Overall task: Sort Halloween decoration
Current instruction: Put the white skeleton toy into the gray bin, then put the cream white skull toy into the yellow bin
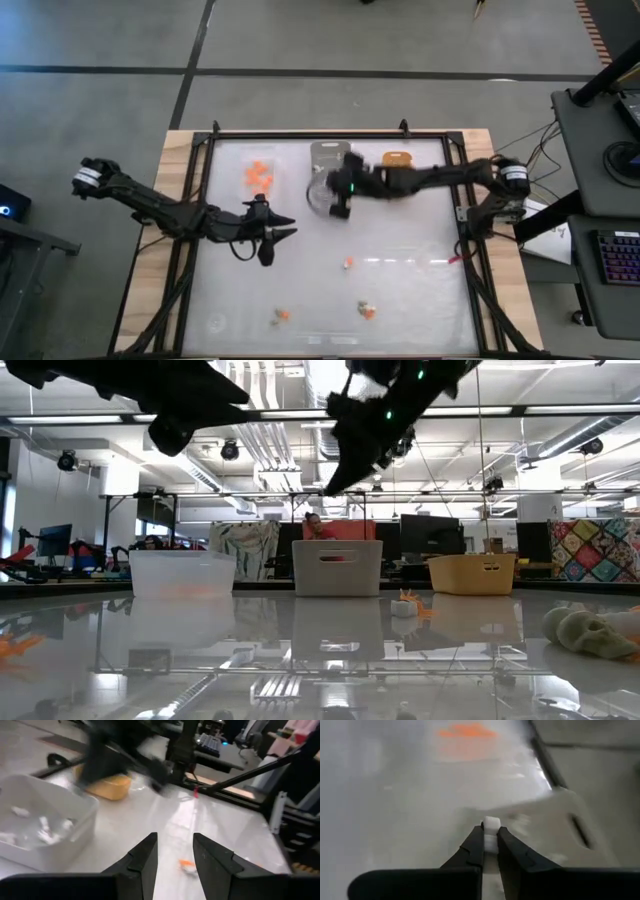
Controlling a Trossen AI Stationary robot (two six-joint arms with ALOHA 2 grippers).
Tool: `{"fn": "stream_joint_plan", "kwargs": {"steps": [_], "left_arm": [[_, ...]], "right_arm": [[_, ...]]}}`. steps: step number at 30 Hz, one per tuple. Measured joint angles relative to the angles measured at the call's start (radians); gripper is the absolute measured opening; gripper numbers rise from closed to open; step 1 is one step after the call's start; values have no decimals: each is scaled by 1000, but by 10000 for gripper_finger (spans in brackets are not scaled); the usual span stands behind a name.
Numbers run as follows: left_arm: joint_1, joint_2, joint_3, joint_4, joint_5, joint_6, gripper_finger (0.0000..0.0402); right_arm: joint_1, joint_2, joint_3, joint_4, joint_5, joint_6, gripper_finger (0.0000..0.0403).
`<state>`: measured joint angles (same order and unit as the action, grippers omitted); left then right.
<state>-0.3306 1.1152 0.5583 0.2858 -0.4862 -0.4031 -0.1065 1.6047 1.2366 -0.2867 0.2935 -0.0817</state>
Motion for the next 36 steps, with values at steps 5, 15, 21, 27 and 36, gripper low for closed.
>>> {"fn": "stream_joint_plan", "kwargs": {"steps": [5,15,21,27,36], "left_arm": [[-59,0,0,-4,5,-134,107],[-185,86,0,-11,15,-305,107],[-198,162,-1,-12,16,-360,107],[-197,205,3,-12,26,-405,107],[-212,231,24,-37,201,-608,107]], "right_arm": [[-193,23,-1,1,-2,97,23],[-322,120,-4,13,-163,108,35],[-322,126,-2,19,-163,96,86],[-322,121,2,38,-163,96,118],[-293,112,41,25,-172,116,122]]}}
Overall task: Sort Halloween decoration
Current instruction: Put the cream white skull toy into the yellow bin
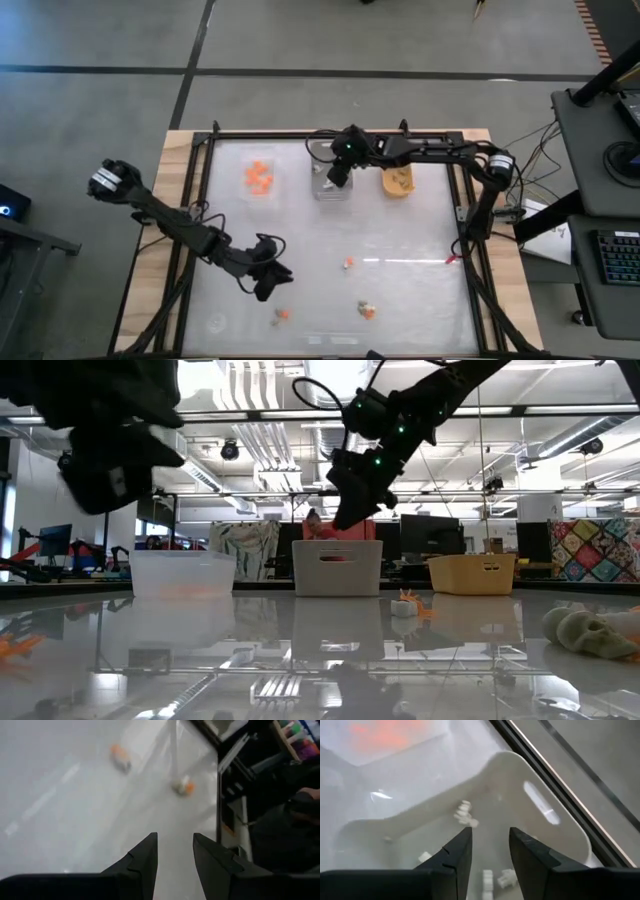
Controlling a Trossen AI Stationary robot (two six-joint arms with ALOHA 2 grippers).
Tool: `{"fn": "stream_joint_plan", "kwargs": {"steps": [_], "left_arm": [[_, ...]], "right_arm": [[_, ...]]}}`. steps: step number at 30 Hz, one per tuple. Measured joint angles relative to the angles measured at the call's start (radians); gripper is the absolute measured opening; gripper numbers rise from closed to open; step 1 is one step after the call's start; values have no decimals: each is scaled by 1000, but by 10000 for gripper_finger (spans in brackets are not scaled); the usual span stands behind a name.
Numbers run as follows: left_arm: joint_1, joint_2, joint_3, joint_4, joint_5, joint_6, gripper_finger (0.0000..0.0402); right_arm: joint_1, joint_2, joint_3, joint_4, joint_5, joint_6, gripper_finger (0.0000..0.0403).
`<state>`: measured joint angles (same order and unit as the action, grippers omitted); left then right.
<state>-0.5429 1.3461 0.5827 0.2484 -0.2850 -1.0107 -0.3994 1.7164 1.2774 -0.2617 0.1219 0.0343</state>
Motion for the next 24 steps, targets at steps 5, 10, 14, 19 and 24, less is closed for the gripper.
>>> {"fn": "stream_joint_plan", "kwargs": {"steps": [5,10,14,19,24], "left_arm": [[-69,51,71,-177,79,-172,107],[-176,145,240,-481,111,-100,107],[-263,258,378,-688,50,-25,107],[-319,395,518,-855,-86,-24,107],[-329,474,595,-901,-154,-20,107]], "right_arm": [[36,-10,21,-18,0,-13,121],[72,-17,32,-47,0,-32,119],[103,-39,34,-88,0,-36,119],[151,-68,34,-166,-1,-39,119],[207,-91,33,-246,-2,-35,118]]}}
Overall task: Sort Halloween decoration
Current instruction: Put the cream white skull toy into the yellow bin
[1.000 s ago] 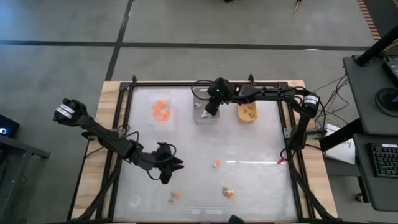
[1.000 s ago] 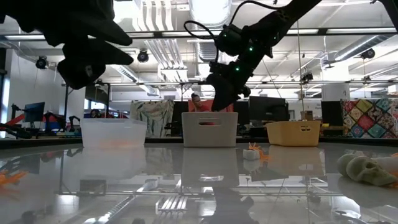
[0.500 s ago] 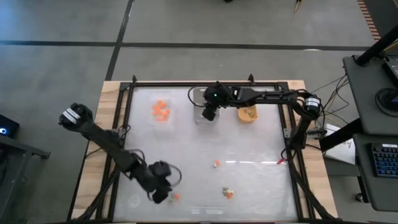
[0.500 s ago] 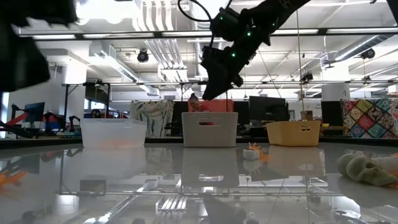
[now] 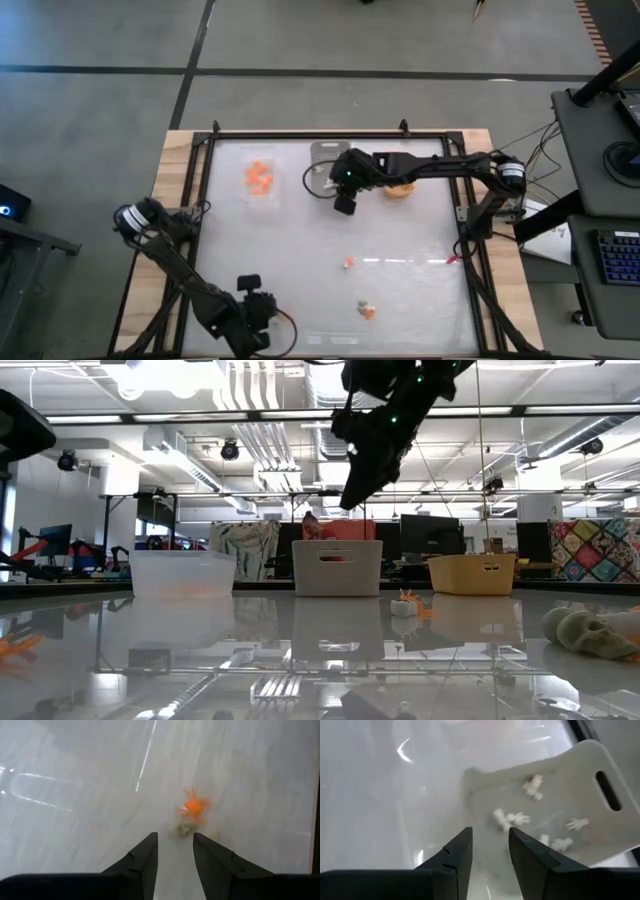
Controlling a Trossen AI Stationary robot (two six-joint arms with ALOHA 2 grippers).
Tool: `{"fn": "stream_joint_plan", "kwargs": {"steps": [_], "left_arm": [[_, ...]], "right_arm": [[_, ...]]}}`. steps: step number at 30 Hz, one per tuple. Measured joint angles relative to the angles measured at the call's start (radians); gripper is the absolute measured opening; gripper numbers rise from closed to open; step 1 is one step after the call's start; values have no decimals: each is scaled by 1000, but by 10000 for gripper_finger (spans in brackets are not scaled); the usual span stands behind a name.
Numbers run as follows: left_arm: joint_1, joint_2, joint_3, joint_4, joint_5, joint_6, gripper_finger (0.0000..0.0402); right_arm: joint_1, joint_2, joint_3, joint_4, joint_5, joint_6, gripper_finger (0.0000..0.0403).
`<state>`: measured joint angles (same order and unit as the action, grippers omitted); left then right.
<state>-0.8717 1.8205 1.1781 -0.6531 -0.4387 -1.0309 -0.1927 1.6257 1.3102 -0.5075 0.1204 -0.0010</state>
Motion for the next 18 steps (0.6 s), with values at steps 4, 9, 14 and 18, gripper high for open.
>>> {"fn": "stream_joint_plan", "kwargs": {"steps": [4,9,14,18], "left_arm": [[0,11,10,-1,-23,5,107],[0,11,-5,-3,-25,62,107],[1,10,-35,27,-49,134,107],[1,10,-48,68,-51,183,107]], "right_arm": [[50,-26,0,-57,-1,0,118],[110,-57,-1,-104,-1,19,118],[153,-77,-6,-118,-56,37,118],[180,-81,-7,-120,-77,59,118]]}}
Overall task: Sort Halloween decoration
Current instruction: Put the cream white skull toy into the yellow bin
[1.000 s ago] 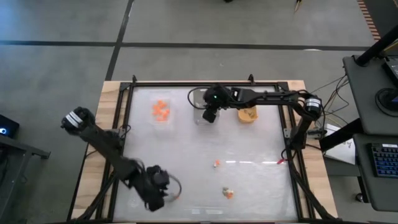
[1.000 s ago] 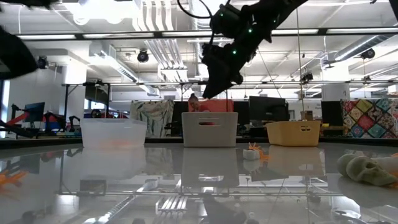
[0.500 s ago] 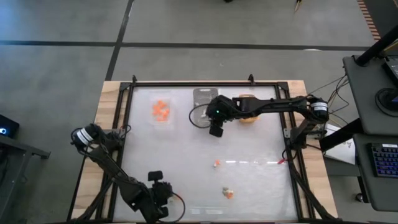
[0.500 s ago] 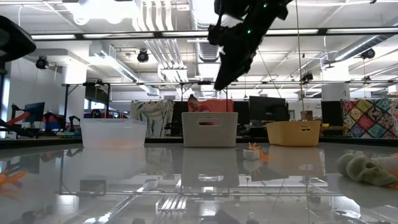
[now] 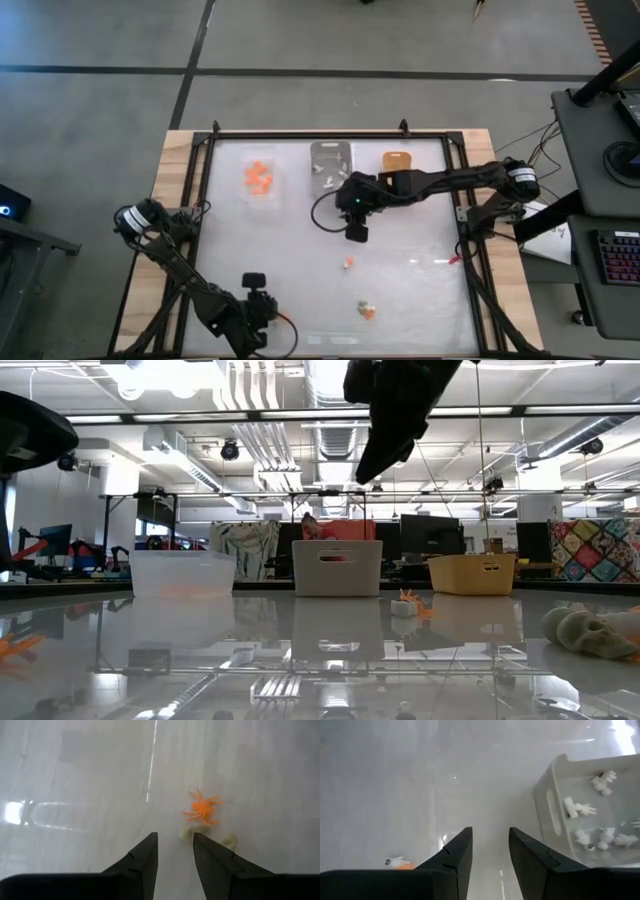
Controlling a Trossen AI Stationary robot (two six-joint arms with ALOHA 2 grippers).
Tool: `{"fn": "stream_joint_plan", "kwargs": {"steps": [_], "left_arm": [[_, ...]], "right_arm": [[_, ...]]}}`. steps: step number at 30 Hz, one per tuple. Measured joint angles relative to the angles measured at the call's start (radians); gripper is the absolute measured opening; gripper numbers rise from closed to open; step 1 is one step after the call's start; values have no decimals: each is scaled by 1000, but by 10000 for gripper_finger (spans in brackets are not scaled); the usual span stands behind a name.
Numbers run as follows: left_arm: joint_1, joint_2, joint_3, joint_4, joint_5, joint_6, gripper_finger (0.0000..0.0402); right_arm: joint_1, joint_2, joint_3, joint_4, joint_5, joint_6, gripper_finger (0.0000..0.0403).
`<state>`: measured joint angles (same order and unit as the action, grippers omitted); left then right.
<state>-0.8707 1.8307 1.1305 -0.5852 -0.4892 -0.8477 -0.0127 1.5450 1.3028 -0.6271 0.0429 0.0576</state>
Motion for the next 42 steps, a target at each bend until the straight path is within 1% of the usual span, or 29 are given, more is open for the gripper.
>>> {"fn": "stream_joint_plan", "kwargs": {"steps": [10,17,22,27,32,34,38,42], "left_arm": [[0,-3,-60,119,4,105,107],[0,-6,-68,136,27,178,107],[0,-6,-96,177,28,197,107],[0,-6,-142,259,29,231,107],[0,-8,-166,286,28,258,107],[0,-10,-183,319,26,270,107],[1,-22,-236,414,24,281,107],[4,-38,-286,495,24,281,107]], "right_arm": [[69,0,-1,-14,-2,68,118],[138,0,-1,-39,0,138,118],[189,0,-1,-46,1,191,118],[241,0,-1,-48,10,242,118],[279,0,-1,-46,10,292,118],[293,0,-1,-45,24,304,118],[315,0,-2,-45,85,331,118],[326,0,-2,-42,91,344,118]]}}
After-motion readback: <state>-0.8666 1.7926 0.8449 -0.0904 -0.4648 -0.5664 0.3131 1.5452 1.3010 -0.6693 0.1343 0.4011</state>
